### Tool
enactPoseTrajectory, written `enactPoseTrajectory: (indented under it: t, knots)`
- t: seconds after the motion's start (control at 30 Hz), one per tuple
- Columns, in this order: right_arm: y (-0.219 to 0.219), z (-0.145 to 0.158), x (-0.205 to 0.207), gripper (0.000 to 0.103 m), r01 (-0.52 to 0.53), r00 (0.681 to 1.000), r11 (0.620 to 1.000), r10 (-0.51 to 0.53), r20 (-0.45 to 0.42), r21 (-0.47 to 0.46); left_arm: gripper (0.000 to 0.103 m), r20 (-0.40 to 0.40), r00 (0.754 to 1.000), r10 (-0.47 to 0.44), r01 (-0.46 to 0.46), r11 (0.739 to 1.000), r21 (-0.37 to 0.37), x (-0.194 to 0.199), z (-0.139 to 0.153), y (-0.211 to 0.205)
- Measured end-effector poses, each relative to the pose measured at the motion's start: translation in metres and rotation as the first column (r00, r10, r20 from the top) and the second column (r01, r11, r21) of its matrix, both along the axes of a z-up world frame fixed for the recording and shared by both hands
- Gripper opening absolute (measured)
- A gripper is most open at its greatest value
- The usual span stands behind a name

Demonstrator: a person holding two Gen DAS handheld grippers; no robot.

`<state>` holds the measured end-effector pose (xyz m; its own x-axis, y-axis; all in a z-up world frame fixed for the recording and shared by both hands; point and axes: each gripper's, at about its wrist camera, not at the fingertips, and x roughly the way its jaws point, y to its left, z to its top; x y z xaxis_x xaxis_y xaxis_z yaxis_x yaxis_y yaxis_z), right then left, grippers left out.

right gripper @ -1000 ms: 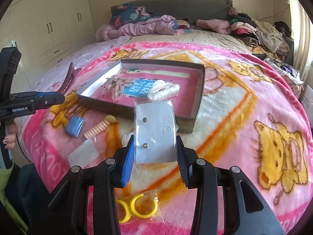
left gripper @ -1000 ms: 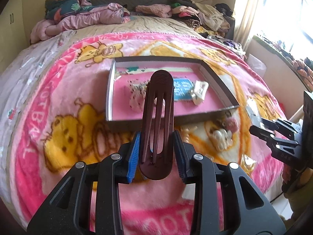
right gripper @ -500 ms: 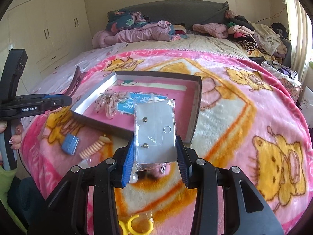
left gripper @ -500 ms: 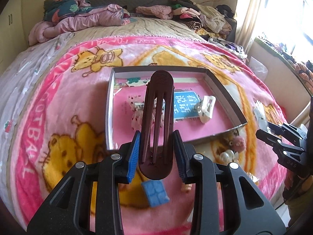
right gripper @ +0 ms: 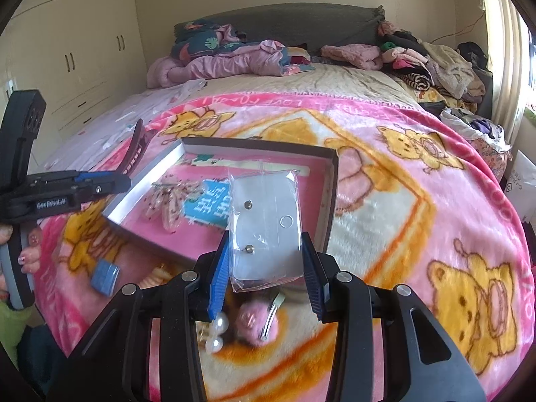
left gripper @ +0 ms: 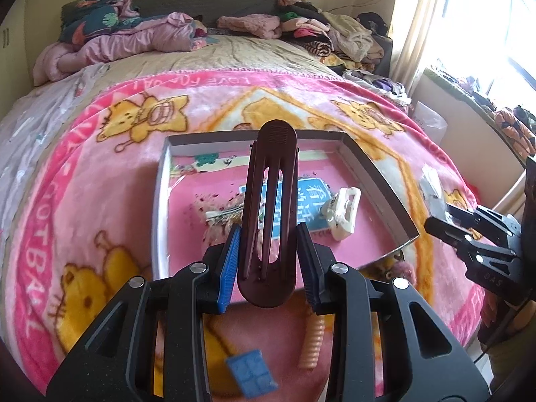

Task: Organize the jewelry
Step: 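Carry the brown clip over the grey box with left tool while right tool carries the bagged card, then open left tool to drop the brown clip in the box while right tool releases the bagged card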

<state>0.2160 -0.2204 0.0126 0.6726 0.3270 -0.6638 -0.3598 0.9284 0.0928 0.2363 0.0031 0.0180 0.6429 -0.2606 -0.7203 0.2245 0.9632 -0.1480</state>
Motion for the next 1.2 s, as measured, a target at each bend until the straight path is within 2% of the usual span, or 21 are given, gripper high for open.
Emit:
enactPoseTrajectory:
  t: [0.57,0.9,1.2]
  knots:
    - [0.002,-0.018,0.065,0.038,0.077,0.996,0.996,-0.079,-0.046,-0.041,0.025,-0.06,0.995,-0.077,0.074,0.996,-0.055,0.043,-0.04,-0.014]
    - [0.004,-0.038,0.078,0.038,0.085,0.992,0.995,-0.089,-0.087,-0.047,0.025,-0.091,0.988,-0.128,0.126,0.992,-0.026,0.048,-0.063,-0.036]
    - [0.007,-0.053,0.074,0.038,0.07,0.989,0.997,-0.074,-0.125,-0.032,0.025,-0.107,0.986,-0.131,0.131,0.991,-0.007,0.048,-0.072,-0.039]
